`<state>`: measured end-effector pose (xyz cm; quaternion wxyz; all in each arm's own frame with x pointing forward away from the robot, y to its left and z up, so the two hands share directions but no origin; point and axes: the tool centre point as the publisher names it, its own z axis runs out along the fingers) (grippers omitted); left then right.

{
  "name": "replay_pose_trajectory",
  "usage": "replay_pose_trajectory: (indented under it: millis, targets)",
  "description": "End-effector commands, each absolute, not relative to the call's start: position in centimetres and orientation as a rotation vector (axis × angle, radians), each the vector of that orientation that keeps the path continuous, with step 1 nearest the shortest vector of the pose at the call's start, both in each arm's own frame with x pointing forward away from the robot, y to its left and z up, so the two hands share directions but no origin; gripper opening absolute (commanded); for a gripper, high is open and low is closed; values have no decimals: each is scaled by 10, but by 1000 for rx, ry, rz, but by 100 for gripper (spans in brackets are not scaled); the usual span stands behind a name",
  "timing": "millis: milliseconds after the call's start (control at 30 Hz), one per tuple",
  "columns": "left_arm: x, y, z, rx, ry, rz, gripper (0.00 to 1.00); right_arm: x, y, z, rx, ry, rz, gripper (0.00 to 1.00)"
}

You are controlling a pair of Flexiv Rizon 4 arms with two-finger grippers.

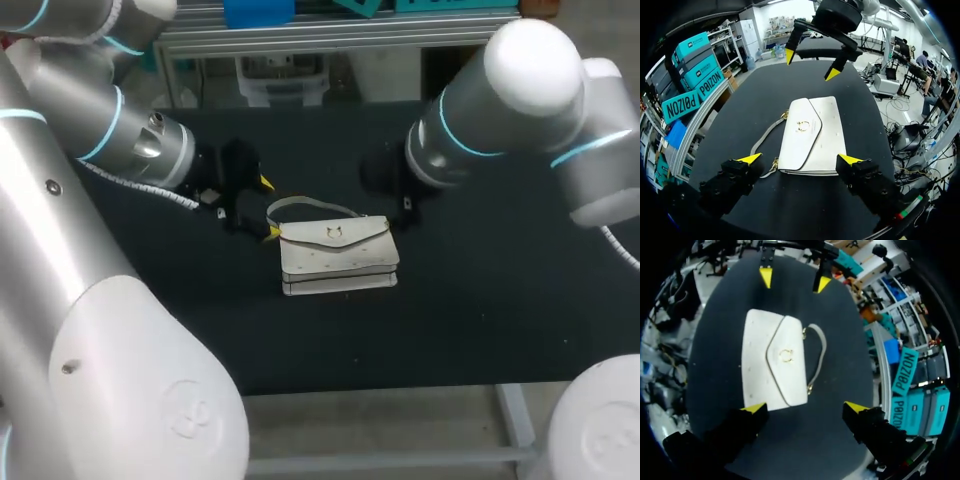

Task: Pick up the bag, open it, inspect its contents, close it, and place it on the opposite side

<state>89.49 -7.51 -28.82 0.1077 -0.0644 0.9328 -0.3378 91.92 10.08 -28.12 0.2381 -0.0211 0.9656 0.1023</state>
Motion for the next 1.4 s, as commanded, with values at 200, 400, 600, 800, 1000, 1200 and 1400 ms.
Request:
replay_pose_trajectory:
  millis: [200, 400, 600, 800, 1000, 1200, 1400]
  targets:
    - [915, -67, -297, -469, 3035, -753, 100, 937, 96, -275, -130, 3015, 571, 100]
    - [915, -67, -297, -469, 3035, -753, 100, 937, 96, -275, -130, 3015, 571, 100]
    - [915, -67, -297, -469, 3035, -753, 100, 937, 96, -275, -130, 3015, 571, 100]
    - [925, -71, -294, -731, 3046, -790, 100, 948, 97, -274, 2, 3010, 541, 100]
    - [945, -66, -291, -1331, 3083, -715, 100, 964, 97, -262, 382, 3016, 539, 100]
    - [951, -60, -296, -1684, 3103, -631, 100, 969, 93, -259, 777, 2949, 559, 100]
    - [955, -58, -296, -1754, 3103, -401, 100, 960, 94, -261, 837, 2911, 532, 100]
